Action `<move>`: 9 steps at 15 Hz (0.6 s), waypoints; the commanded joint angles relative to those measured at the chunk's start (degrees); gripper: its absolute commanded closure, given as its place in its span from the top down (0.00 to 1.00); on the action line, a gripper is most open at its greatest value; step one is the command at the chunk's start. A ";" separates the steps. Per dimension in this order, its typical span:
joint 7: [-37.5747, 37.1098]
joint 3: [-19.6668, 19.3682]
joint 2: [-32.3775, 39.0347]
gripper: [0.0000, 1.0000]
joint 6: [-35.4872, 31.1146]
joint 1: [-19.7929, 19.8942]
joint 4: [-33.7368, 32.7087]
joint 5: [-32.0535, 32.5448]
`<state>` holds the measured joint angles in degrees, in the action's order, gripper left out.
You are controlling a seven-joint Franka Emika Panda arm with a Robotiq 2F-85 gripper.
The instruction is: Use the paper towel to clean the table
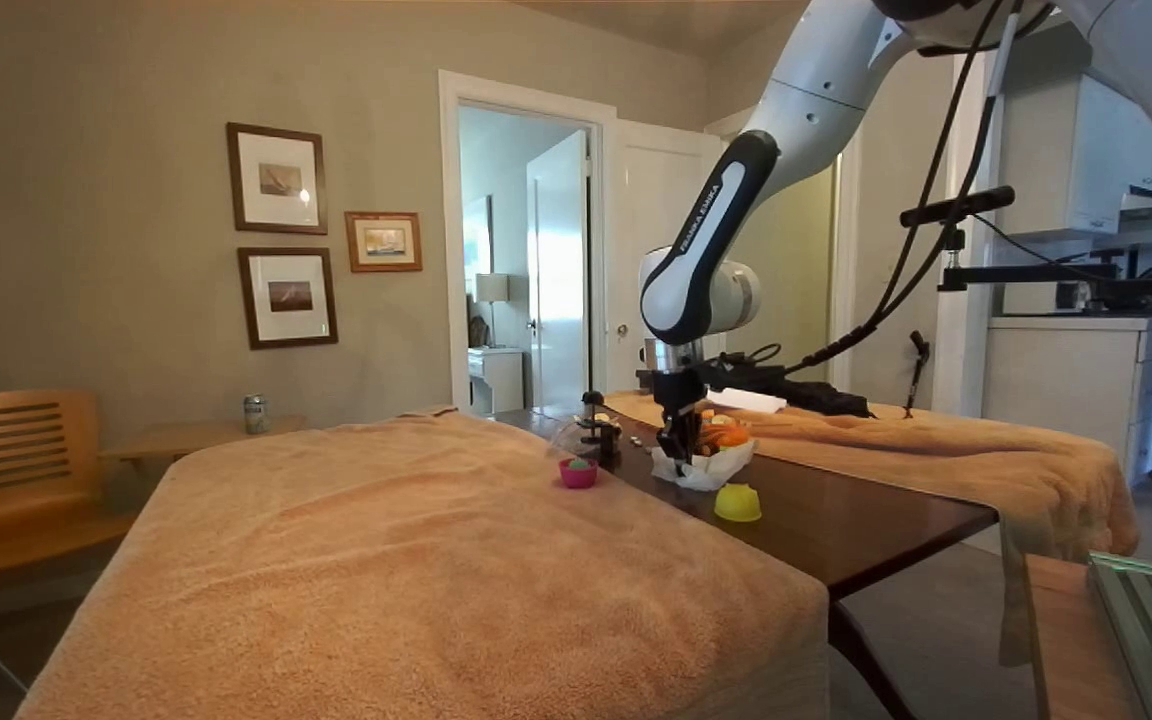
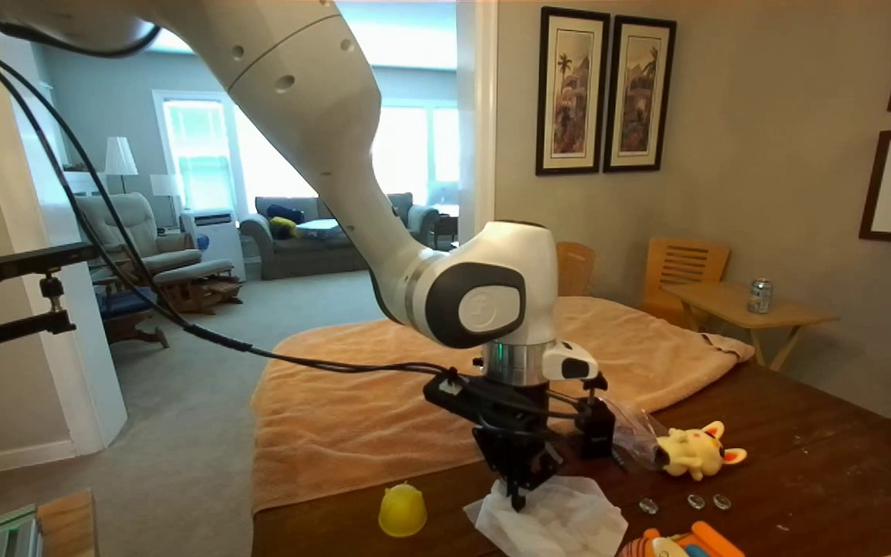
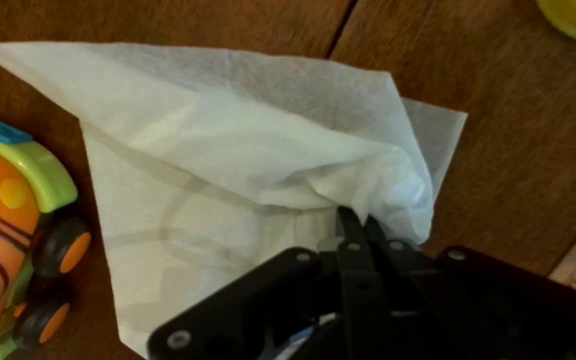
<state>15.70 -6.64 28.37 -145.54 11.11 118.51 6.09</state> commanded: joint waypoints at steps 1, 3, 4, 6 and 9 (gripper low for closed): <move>-0.81 0.56 1.13 0.00 -0.87 -0.97 -0.39 1.05; -0.77 0.64 1.14 0.00 -0.84 -1.26 -0.50 1.07; -0.73 0.64 1.23 0.00 -0.83 -1.19 -0.62 0.96; -0.56 0.66 1.22 0.00 -0.77 -0.89 -0.65 0.69; -0.63 0.27 1.32 0.00 -0.90 -0.59 -0.51 0.79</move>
<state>15.70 -6.18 28.38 -145.55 10.09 118.46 6.09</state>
